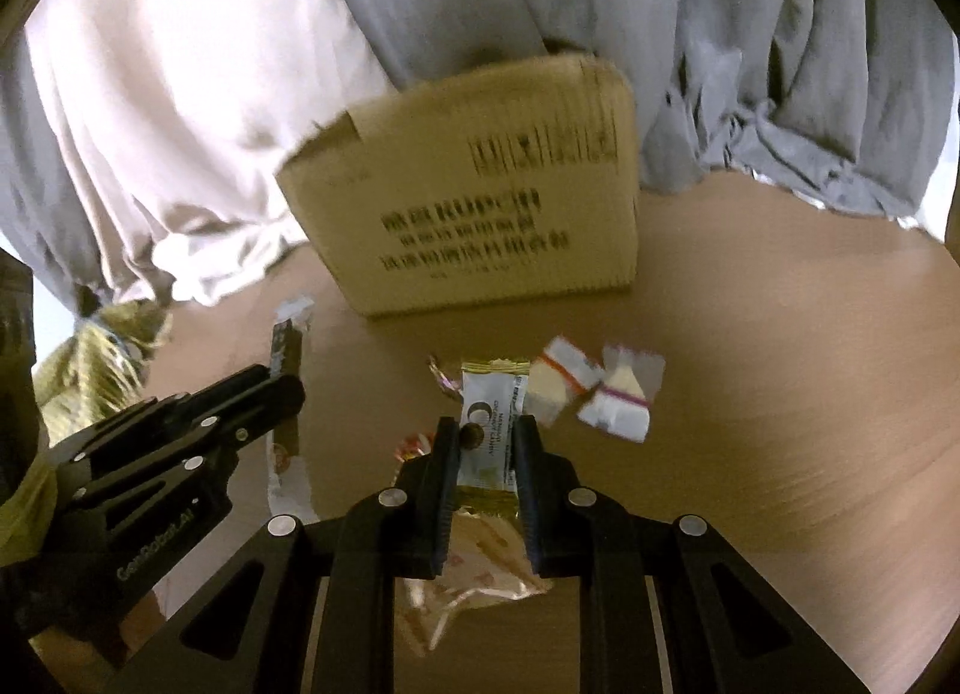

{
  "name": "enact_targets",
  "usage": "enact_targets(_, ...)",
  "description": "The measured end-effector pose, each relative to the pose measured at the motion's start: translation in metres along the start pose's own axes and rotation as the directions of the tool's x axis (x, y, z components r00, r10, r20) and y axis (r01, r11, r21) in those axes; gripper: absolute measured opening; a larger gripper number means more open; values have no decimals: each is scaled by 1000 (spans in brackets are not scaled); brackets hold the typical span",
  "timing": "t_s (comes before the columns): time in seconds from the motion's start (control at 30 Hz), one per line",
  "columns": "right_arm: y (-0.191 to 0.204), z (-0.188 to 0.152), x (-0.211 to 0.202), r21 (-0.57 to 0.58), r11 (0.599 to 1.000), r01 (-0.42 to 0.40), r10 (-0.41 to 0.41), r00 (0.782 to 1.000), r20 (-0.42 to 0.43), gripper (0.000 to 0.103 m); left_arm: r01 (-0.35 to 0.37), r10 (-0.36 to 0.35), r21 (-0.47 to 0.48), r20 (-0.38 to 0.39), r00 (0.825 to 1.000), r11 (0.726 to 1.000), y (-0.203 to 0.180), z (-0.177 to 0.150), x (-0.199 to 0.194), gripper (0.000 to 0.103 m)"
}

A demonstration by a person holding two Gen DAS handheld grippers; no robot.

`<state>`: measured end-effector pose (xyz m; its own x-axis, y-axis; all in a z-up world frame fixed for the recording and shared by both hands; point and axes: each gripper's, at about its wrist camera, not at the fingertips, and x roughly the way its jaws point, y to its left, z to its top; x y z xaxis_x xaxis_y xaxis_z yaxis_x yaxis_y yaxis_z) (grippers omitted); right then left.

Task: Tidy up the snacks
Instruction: 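Grasp the white-wrapped bar with the left tool while the right tool grasps the small white-gold packet, then carry both snacks over the cardboard box and open both tools to drop them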

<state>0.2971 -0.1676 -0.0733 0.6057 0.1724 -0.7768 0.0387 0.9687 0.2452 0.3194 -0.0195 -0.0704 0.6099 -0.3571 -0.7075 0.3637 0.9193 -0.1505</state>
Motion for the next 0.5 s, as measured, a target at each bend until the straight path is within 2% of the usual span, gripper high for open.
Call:
enact_targets(0.2, 10, 19, -29, -36, 999, -15, 18, 994, 106, 20, 2, -3, 9, 89, 996, 1000, -3, 26, -28, 21)
enact_targets(0.5, 20, 51, -63, -64, 998, -28, 43, 970, 238, 20, 6, -14, 43, 198, 980, 999, -9, 64, -56, 21)
